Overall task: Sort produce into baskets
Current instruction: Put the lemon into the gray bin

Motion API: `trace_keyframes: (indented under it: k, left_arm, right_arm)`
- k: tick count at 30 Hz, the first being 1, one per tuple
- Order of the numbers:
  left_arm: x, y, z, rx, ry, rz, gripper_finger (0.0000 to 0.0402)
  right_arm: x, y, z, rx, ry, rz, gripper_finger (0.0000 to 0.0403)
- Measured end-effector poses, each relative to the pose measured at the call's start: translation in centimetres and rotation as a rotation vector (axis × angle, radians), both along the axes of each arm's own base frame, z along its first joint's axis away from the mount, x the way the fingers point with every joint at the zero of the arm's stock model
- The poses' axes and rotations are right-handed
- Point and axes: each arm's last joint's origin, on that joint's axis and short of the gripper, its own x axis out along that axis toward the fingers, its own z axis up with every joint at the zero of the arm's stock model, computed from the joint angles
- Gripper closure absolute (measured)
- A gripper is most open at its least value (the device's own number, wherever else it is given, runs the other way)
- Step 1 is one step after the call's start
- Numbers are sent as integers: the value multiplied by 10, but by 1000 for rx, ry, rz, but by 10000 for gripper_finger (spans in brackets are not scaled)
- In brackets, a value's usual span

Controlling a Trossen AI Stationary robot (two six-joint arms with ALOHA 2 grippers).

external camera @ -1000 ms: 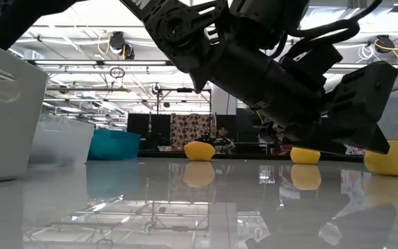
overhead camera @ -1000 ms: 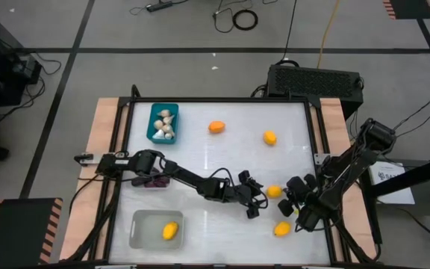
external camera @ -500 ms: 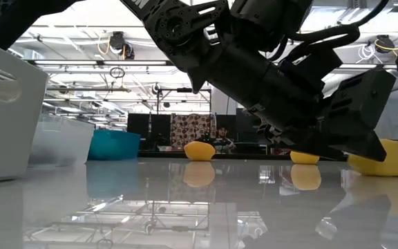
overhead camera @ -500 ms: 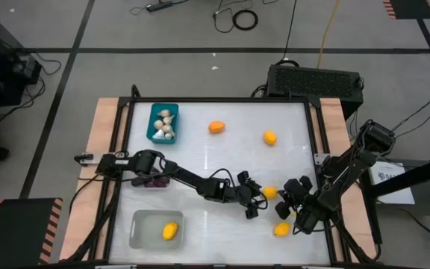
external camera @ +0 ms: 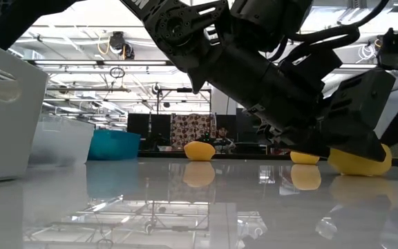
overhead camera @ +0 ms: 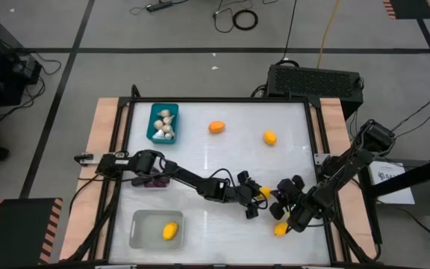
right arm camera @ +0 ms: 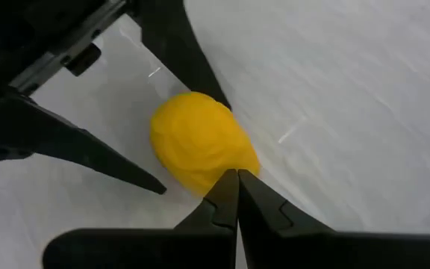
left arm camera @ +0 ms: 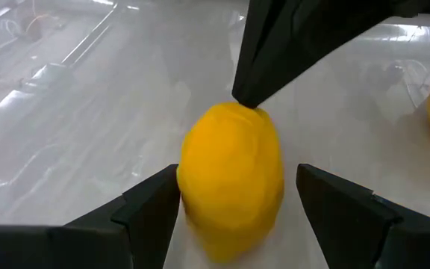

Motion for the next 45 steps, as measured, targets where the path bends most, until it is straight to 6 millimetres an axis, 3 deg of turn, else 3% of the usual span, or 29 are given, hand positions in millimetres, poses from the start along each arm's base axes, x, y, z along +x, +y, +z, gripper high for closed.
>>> trace_keyframes:
  k: [21,32,40,45]
  left_arm:
    - [-3,1,-4,17,54,-3,130]
    - [-3,1,-4,12,52,1,203]
    - [-3,0,-4,11,54,0,224]
    - [-12,-4,26,-33,117,-93,225]
  right_arm:
    - [4,0,4,-19,3,73,403]
    - [4,0,7,-17,-1,89,403]
    - [0,4,7,-1,13,117,403]
    - [-7,16,8,45,-20,158,403]
